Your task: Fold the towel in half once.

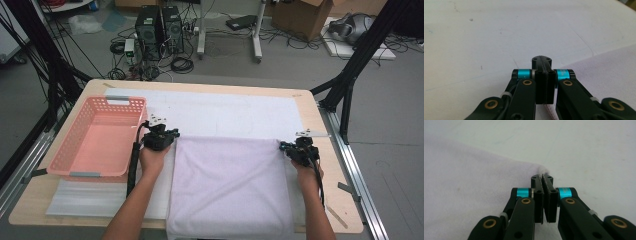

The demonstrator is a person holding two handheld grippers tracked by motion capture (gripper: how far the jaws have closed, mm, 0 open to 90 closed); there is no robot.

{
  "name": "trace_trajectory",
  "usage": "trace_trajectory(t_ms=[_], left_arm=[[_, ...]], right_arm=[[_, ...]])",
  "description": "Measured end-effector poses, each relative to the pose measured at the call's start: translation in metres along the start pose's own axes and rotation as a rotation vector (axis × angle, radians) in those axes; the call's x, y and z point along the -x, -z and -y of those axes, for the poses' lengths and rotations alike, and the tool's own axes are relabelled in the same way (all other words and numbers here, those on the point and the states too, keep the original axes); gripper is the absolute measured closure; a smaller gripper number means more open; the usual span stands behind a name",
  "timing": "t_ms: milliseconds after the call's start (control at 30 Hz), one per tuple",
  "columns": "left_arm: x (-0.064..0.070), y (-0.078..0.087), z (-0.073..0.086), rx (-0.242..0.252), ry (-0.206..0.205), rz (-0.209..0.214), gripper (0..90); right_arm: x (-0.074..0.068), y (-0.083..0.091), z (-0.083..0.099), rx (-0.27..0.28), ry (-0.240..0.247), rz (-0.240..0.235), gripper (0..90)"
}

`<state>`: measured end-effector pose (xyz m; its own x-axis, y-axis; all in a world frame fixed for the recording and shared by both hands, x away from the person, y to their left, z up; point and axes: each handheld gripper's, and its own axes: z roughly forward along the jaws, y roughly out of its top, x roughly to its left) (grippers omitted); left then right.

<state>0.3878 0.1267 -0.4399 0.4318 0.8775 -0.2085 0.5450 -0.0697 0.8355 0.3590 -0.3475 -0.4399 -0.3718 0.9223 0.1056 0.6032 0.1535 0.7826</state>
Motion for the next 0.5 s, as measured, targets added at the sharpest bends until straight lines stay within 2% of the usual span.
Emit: trace_trajectory(t_ms=[33, 67, 100, 133, 167, 200, 267, 367, 433, 467, 500], left_arm=[[0.001, -0.002, 0.002, -0.019, -0.005, 0.026, 90.0], [0.002, -0.003, 0.004, -0.034, -0.012, 0.052, 89.6], [0.002, -0.004, 0.005, -0.033, -0.014, 0.068, 85.2], [0.003, -0.004, 0.005, -0.029, 0.003, 0.071, 69.5], [0.003, -0.005, 0.005, -0.023, 0.022, 0.091, 59.2], [0.005, -0.005, 0.005, -0.021, 0.015, 0.102, 56.0], [0.008, -0.006, 0.005, -0.029, -0.013, 0.094, 53.4], [0.009, -0.01, 0.008, -0.075, -0.024, 0.08, 58.0], [0.01, -0.011, 0.009, -0.09, -0.056, 0.057, 72.9], [0.012, -0.011, 0.009, -0.093, -0.078, 0.041, 88.0], [0.012, -0.01, 0.008, -0.085, -0.082, 0.033, 89.5]], right_arm=[[0.002, 0.0, 0.001, -0.006, -0.025, 0.002, 85.2], [0.003, -0.001, 0.002, -0.02, -0.036, 0.013, 76.5], [0.003, 0.0, 0.002, -0.034, -0.038, 0.037, 68.9], [0.004, 0.001, 0.002, -0.037, -0.037, 0.048, 66.4], [0.005, 0.004, 0.002, -0.024, -0.04, 0.05, 63.7], [0.006, 0.007, 0.001, -0.007, -0.049, 0.048, 62.9], [0.006, 0.012, -0.001, 0.031, -0.056, 0.047, 61.5], [0.004, 0.013, -0.001, 0.031, -0.052, 0.034, 60.0], [0.002, 0.012, -0.001, 0.019, -0.044, 0.027, 59.5], [0.001, 0.013, -0.001, 0.018, -0.032, 0.023, 59.5], [0.0, 0.013, -0.002, 0.02, -0.03, 0.019, 59.3]])
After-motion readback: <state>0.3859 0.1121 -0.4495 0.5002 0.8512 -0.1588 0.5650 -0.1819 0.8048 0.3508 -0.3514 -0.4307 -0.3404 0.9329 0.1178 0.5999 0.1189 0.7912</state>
